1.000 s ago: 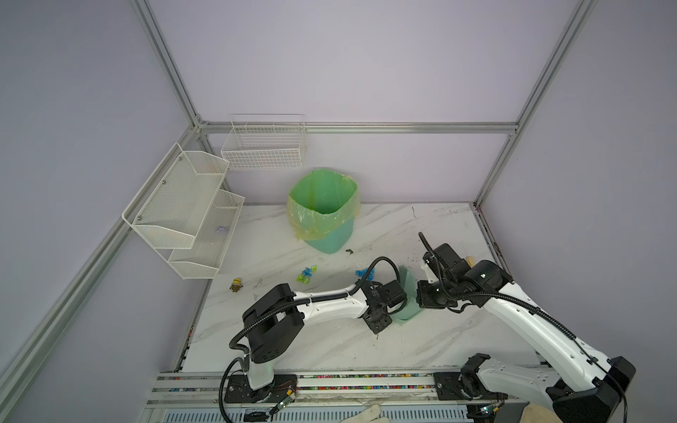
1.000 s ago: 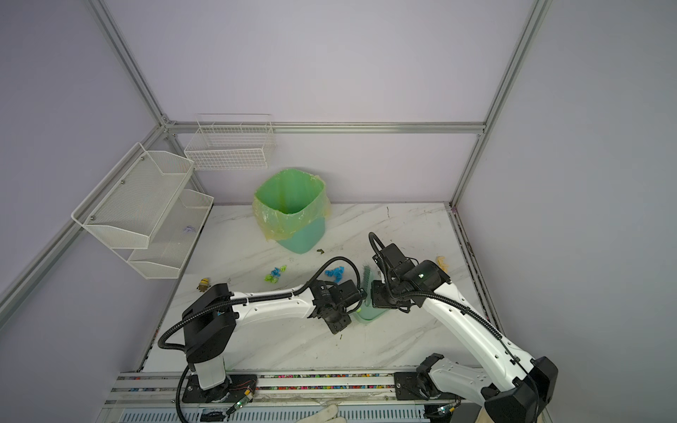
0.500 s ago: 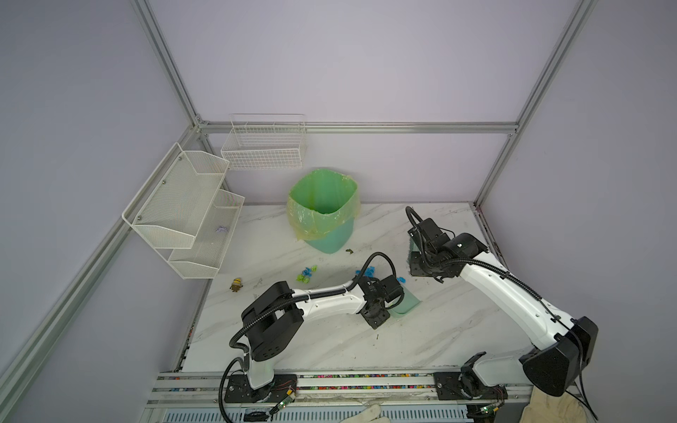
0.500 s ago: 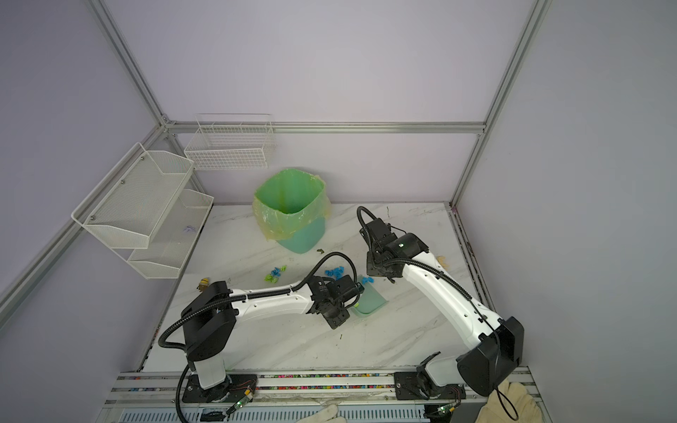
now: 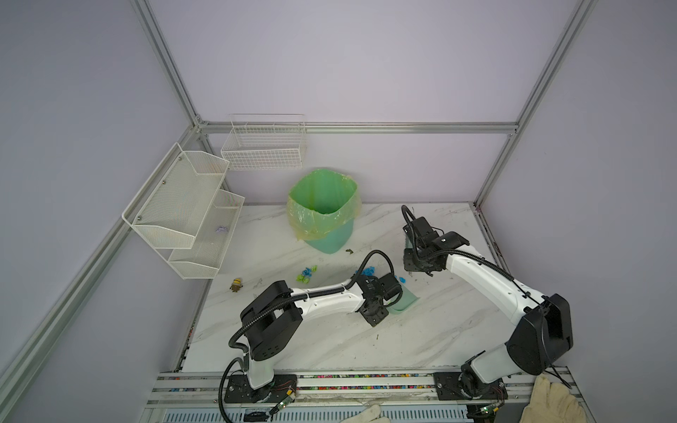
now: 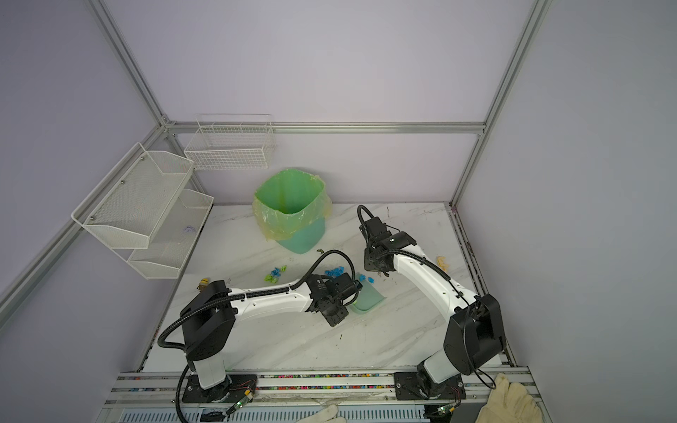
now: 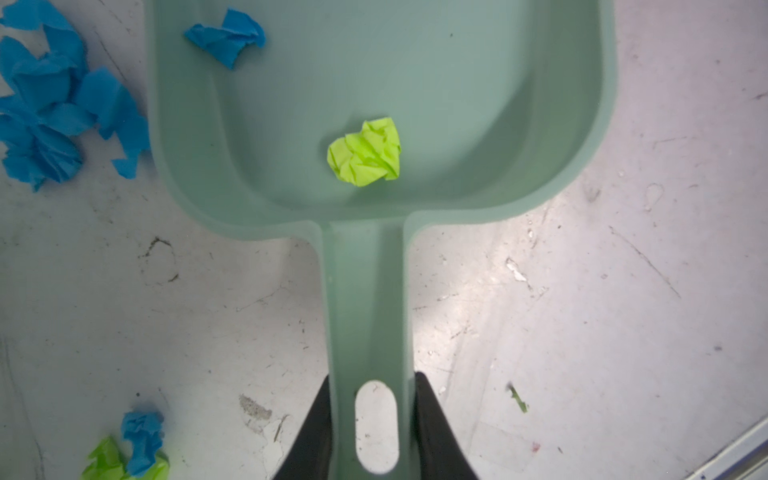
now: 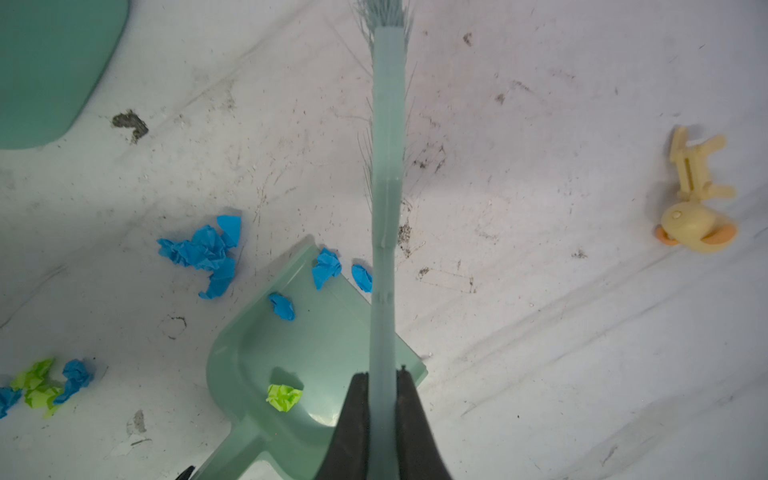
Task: Sweep away the paper scraps from the table
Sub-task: 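Sweep scraps into the dustpan with the right gripper's brush toward the left gripper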
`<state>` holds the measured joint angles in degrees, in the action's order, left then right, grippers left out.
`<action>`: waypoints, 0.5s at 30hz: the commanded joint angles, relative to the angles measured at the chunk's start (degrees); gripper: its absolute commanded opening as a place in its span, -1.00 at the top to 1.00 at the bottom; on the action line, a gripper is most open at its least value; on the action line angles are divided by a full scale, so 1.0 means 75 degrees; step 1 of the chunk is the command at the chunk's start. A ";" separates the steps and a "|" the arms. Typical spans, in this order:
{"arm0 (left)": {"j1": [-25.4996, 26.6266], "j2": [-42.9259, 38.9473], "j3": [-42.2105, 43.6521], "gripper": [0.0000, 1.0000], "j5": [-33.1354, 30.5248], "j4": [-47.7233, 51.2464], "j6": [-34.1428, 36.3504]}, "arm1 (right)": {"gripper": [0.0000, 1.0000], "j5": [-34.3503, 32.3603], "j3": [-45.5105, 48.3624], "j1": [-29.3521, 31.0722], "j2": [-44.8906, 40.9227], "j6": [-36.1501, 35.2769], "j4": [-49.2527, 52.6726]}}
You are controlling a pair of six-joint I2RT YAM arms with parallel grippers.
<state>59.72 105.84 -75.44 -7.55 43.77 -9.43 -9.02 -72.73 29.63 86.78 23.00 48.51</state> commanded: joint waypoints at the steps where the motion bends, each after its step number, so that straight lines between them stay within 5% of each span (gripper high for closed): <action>1: -0.0087 -0.0202 -0.0216 1.00 -0.0016 -0.0022 -0.0043 | 1.00 0.0569 0.0521 0.0054 -0.0272 0.0064 -0.0329; 9: -0.0126 -0.0182 -0.0276 1.00 0.0067 -0.0020 -0.0032 | 1.00 0.2482 0.1708 0.0493 -0.1802 0.0741 -0.0994; 15: -0.0117 -0.0196 -0.0208 1.00 0.0047 0.0012 -0.0030 | 1.00 0.2714 0.1953 0.0620 -0.3206 0.1410 -0.0486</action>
<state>59.24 105.84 -75.44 -7.49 43.81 -9.43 9.13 -58.65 34.15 66.15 29.63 43.33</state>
